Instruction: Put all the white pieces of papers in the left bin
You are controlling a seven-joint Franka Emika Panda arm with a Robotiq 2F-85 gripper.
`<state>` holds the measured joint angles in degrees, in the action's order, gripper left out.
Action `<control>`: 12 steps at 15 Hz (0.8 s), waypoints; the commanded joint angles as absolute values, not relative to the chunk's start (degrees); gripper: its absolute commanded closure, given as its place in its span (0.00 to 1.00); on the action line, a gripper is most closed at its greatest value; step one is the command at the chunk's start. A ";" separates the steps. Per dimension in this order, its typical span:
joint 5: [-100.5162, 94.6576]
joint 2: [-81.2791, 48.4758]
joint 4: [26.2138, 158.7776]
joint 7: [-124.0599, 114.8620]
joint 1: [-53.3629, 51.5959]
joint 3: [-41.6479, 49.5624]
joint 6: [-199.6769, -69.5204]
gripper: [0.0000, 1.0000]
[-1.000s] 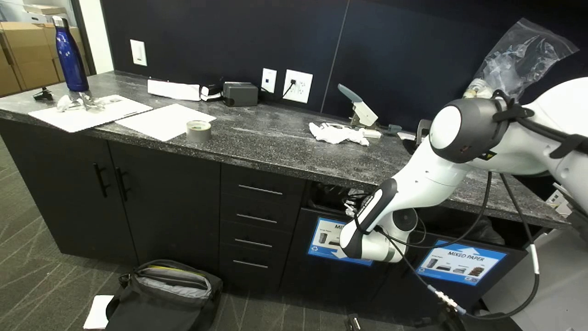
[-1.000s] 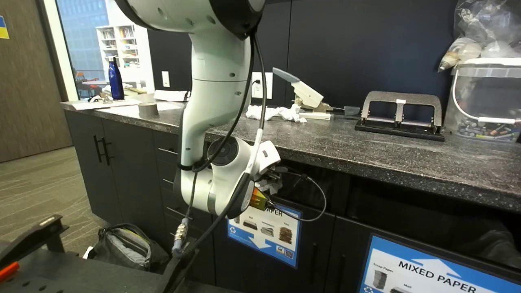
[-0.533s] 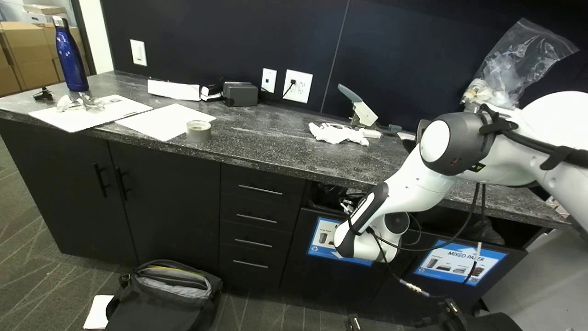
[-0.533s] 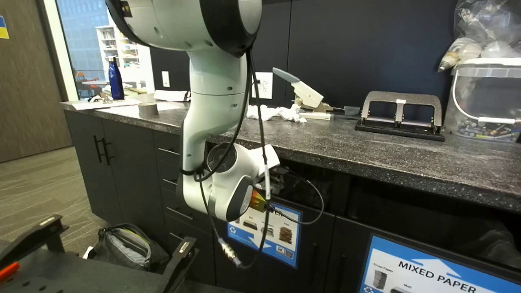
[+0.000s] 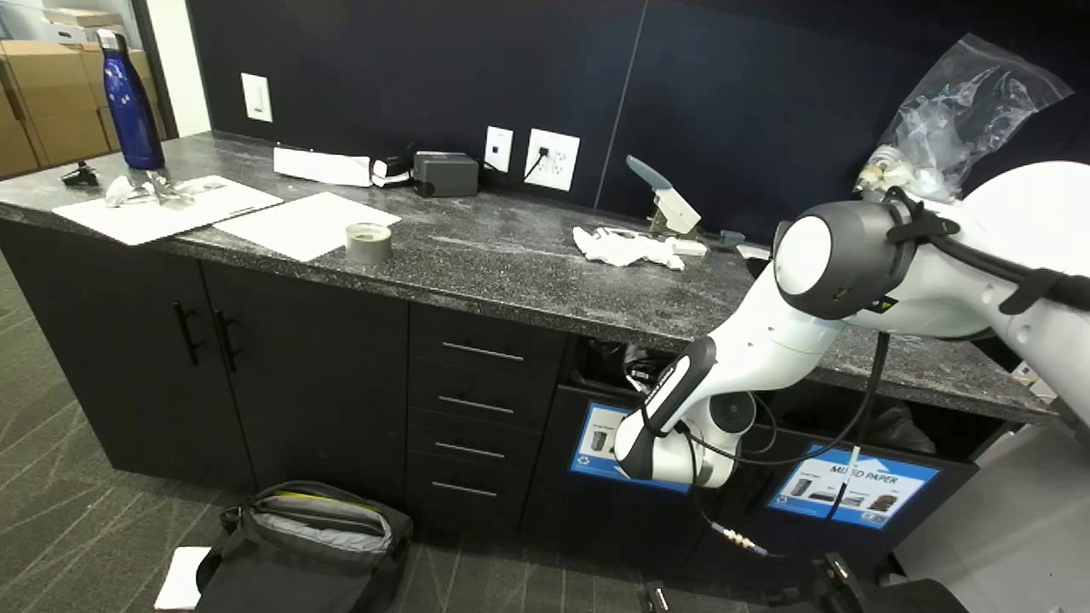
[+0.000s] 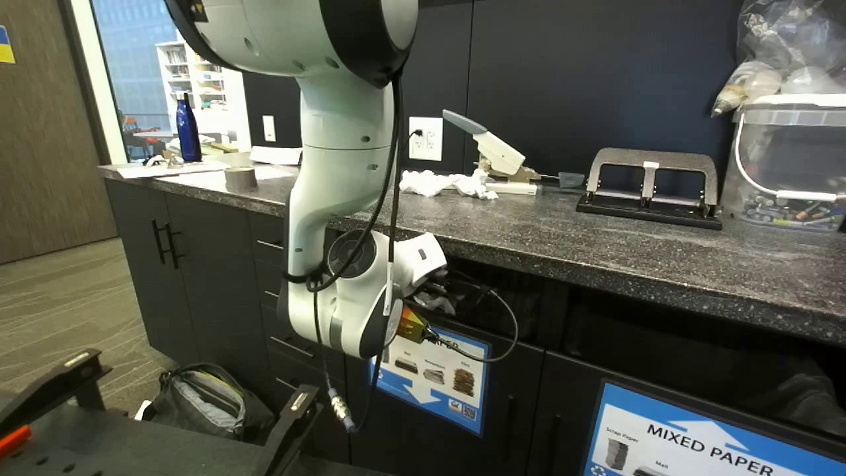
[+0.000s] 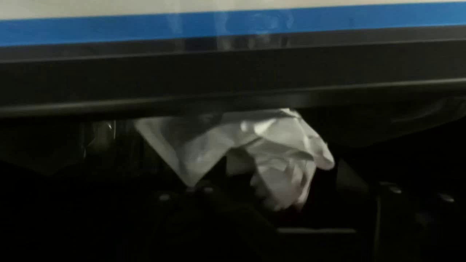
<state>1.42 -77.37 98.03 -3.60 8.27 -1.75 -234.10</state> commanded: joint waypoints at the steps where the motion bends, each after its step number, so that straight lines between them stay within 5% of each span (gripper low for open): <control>1: 2.23 -71.65 106.71 -3.91 6.97 -1.16 -237.04 0.00; 12: -7.90 -46.59 139.48 -2.79 6.40 -1.58 -226.95 0.00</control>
<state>-2.29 -57.79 128.30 -3.10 6.09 -1.65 -232.85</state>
